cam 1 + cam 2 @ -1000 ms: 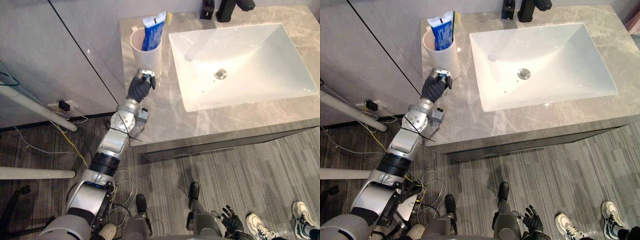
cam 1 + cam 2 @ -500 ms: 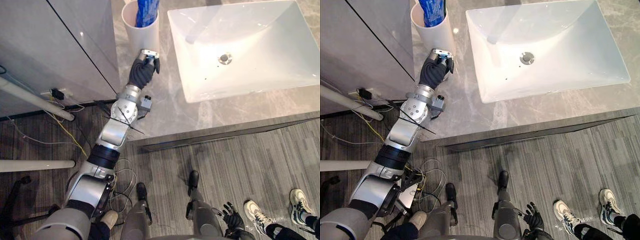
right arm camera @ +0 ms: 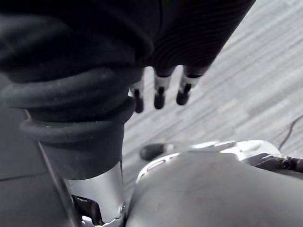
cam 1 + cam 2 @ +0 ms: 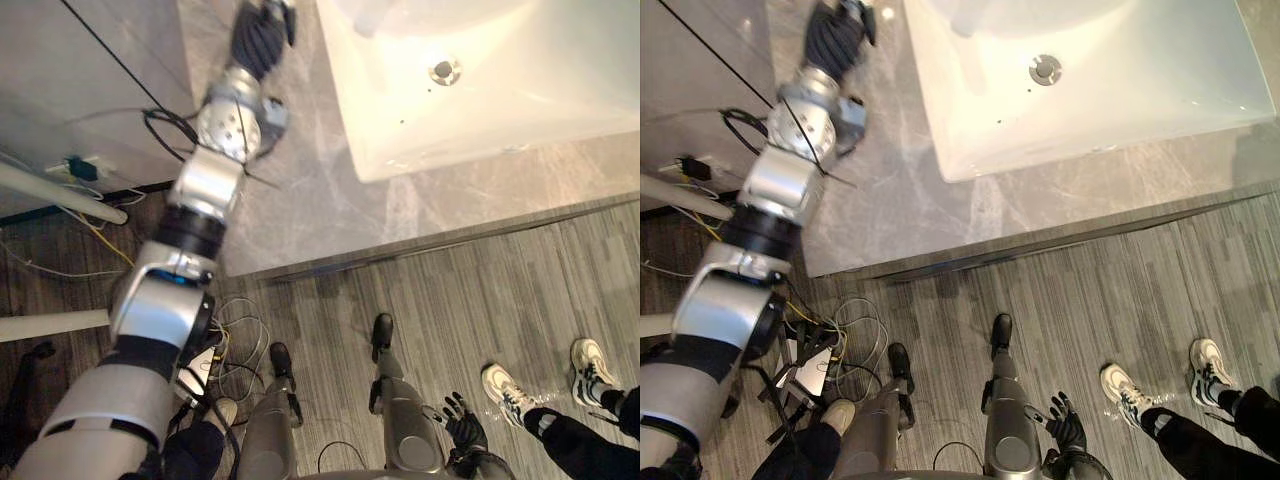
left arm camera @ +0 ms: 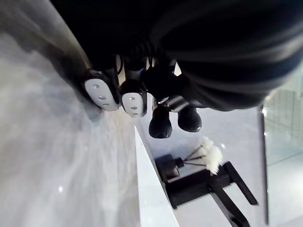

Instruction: Organize washtable

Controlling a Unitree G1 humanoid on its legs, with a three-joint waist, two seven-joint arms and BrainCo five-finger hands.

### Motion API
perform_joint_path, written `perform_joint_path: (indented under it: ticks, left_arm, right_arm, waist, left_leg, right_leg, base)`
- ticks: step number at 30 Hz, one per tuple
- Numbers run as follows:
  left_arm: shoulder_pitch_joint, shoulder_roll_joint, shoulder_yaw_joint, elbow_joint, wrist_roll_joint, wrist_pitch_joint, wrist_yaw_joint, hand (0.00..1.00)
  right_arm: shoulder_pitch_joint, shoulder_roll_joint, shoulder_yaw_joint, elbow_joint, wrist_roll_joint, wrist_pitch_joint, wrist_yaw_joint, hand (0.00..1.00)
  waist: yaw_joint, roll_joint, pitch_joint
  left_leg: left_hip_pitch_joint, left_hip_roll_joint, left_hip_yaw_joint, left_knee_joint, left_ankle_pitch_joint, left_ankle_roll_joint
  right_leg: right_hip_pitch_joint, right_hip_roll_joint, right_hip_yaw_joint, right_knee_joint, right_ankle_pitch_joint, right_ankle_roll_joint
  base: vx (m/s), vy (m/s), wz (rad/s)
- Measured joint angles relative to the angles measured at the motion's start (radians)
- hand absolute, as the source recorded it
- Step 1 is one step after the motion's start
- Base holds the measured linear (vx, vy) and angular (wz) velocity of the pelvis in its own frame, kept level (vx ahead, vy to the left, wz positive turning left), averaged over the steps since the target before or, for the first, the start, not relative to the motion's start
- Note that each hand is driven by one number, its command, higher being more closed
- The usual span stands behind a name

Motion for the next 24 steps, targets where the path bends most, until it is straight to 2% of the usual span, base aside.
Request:
perform_joint_path:
  ticks: [3,5,11,14,20,24]
  left_arm:
    - [-0.096,0.048,0.007,0.092,0.005,0.005,0.015,1.00]
    - [-0.101,0.055,0.032,0.097,0.005,0.005,0.015,1.00]
    - [-0.101,0.037,0.042,0.093,-0.029,0.003,0.015,1.00]
    - [-0.091,0.006,0.040,0.063,-0.045,0.006,0.015,1.00]
    - [0.090,-0.048,0.015,-0.209,-0.048,0.003,0.010,1.00]
    - [0.249,-0.078,-0.011,-0.366,-0.048,0.001,-0.009,1.00]
  right_arm:
    - [0.005,-0.003,0.015,-0.024,0.023,-0.009,0.002,0.00]
    - [0.009,-0.002,0.015,-0.031,0.026,-0.009,0.002,0.00]
    - [0.043,-0.001,0.021,-0.071,0.039,-0.015,0.018,0.00]
    - [0.046,0.000,0.022,-0.070,0.057,-0.018,0.018,0.00]
    - [0.051,0.000,0.032,-0.059,0.057,-0.023,0.015,0.00]
    - [0.051,0.001,0.031,-0.041,0.056,-0.025,0.004,0.00]
  waist:
    - [0.001,-0.006,0.024]
    - [0.003,-0.006,0.028]
    - [0.007,-0.006,0.028]
    - [0.023,-0.006,0.028]
    - [0.038,-0.004,0.026]
    - [0.052,0.008,0.016]
  left_leg:
    - [-0.011,0.008,0.004,0.010,-0.001,-0.001]
    - [-0.018,0.015,0.005,0.019,-0.004,-0.003]
    - [-0.044,0.029,0.004,0.062,-0.023,-0.003]
    - [-0.056,0.034,0.001,0.086,-0.032,-0.003]
    - [-0.044,0.032,-0.006,0.091,-0.032,-0.003]
    - [-0.017,0.024,-0.015,0.088,-0.032,-0.001]
  right_leg:
    - [-0.010,0.006,0.007,0.000,0.005,-0.005]
    - [-0.012,0.012,0.007,0.000,0.005,-0.006]
    - [-0.015,0.018,-0.001,0.000,0.008,-0.009]
    - [-0.014,0.019,-0.005,0.000,0.008,-0.010]
    - [0.005,0.019,-0.011,0.000,0.009,-0.011]
    - [0.031,0.015,-0.012,0.000,0.008,-0.011]
  base:
    - [0.00,-0.015,-0.08]
    - [0.00,-0.008,-0.02]
    - [0.00,0.000,0.00]
    - [-0.01,0.007,0.00]
    - [0.00,0.007,0.02]
    - [0.00,0.005,0.01]
